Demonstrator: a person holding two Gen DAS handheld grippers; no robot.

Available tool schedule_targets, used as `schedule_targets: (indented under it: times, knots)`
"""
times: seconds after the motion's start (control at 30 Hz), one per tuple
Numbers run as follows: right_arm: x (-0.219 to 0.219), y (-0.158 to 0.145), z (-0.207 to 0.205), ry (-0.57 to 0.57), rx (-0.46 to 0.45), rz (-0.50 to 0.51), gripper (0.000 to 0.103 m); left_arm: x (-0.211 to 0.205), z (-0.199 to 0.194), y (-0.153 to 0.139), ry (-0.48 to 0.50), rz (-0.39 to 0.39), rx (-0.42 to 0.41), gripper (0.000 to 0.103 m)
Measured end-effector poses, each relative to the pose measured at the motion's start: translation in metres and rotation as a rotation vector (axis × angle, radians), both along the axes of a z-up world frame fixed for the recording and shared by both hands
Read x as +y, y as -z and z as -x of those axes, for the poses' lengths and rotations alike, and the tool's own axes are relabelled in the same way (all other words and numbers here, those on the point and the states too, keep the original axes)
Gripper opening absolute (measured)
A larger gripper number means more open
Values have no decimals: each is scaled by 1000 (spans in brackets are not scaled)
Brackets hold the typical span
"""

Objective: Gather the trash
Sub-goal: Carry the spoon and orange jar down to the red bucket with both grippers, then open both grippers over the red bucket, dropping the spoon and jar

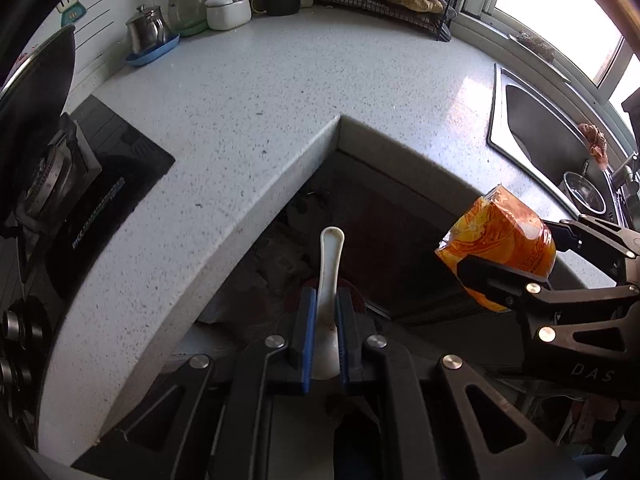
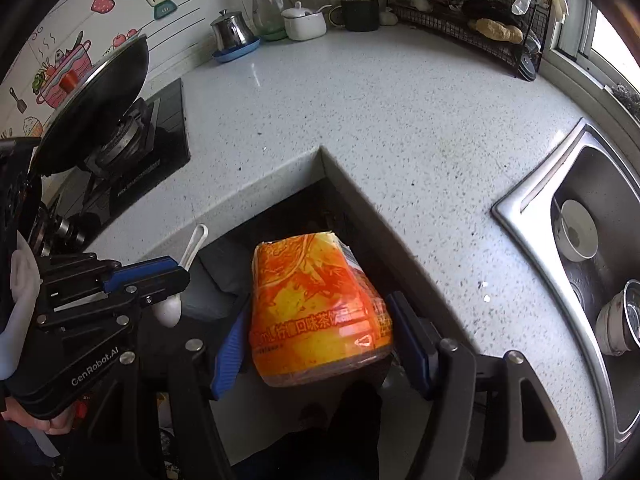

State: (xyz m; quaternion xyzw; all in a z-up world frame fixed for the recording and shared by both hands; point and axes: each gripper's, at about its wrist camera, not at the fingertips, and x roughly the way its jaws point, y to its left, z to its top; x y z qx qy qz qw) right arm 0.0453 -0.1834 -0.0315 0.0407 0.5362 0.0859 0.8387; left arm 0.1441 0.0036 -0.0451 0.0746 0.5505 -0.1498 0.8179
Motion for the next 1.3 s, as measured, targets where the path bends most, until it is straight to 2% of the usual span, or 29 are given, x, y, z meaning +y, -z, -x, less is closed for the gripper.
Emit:
schedule_targets:
  times: [0.17, 0.33, 0.57, 0.7, 0.77, 0.87, 1.13, 1.3]
  knots:
    - [11, 34, 14, -12, 29, 12, 64, 9, 17, 44, -20, 25, 65, 9]
    - [17, 81, 15, -29, 69, 26, 64, 19, 21, 101, -40, 27, 113, 9]
    - [20, 176, 8, -15, 68, 35, 64, 24, 19, 206, -50, 15, 122, 9]
    - [17, 240, -1, -2, 88, 20, 64, 22, 7, 275, -61, 23, 162, 9]
    - [16, 269, -6, -4, 98, 10, 64, 22, 1, 301, -52, 37, 157, 9]
    - [20, 308, -19, -7, 110, 21, 64, 21, -7, 339, -47, 19, 175, 9]
    - [13, 382, -35, -6, 163, -1, 64, 18, -28, 403, -61, 38, 246, 9]
    - [11, 403, -53, -6, 173, -13, 64, 18, -34, 426, -73, 41, 250, 9]
